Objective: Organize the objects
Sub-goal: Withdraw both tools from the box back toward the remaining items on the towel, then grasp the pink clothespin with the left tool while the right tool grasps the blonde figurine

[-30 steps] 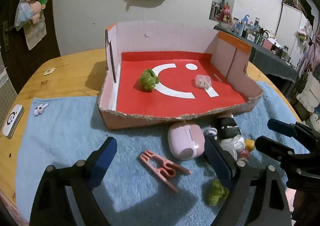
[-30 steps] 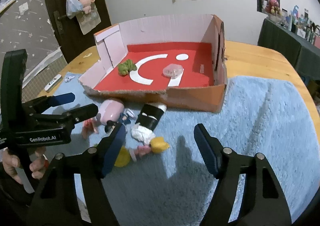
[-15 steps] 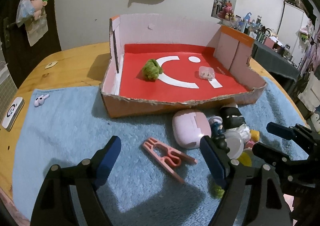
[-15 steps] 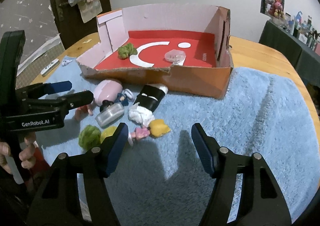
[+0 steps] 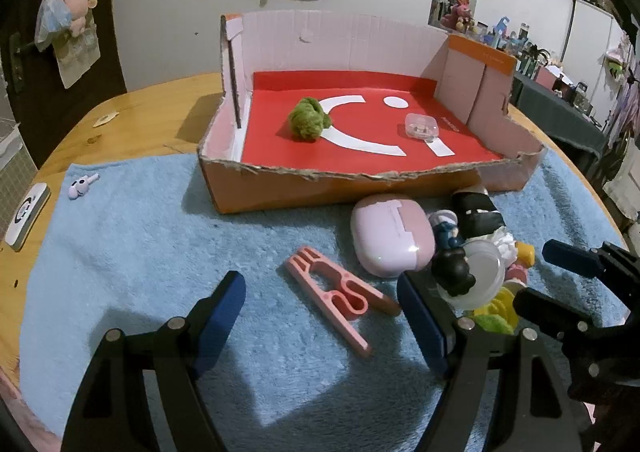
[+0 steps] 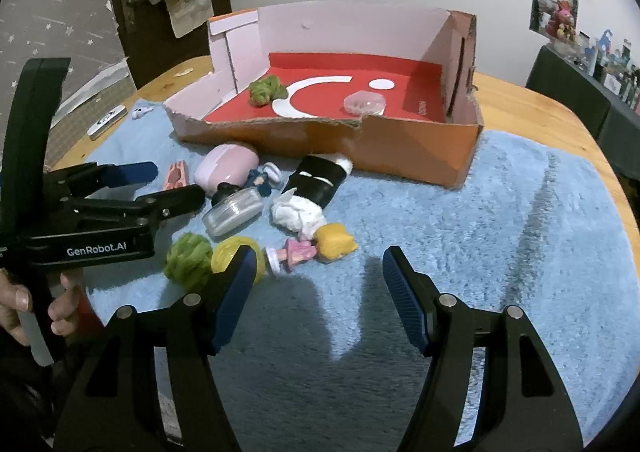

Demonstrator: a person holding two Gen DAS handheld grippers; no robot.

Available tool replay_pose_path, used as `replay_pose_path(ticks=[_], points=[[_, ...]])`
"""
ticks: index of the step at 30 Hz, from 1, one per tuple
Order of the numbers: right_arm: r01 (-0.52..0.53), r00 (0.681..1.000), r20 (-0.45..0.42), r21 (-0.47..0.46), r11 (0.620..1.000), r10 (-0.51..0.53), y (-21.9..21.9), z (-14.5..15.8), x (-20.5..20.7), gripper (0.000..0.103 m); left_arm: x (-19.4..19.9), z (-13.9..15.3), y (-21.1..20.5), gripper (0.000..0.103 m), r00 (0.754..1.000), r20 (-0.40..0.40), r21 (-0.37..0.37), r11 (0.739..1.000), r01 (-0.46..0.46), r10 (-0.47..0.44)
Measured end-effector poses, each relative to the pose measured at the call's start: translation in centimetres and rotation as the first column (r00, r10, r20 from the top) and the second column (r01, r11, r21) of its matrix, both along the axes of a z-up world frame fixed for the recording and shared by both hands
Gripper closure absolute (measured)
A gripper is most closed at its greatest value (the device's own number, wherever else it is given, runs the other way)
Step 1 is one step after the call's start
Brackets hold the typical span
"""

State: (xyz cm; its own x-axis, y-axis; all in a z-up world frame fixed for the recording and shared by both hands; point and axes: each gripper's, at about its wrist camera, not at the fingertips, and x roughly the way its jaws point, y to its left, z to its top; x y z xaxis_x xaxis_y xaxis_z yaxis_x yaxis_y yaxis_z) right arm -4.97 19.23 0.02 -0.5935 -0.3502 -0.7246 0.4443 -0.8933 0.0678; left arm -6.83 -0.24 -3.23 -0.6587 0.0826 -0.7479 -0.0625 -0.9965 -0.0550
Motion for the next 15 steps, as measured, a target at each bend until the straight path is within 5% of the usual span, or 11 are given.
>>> replay_pose_path(ticks=[15], points=[[0.008,1.0,-0.001,0.034,0.999,-0.008,-0.2,-0.3,-0.9,0.039,-0.4,-0.3,-0.2,0.023,1.0,0.012,-0.025,1.0,-0.008,0.008]])
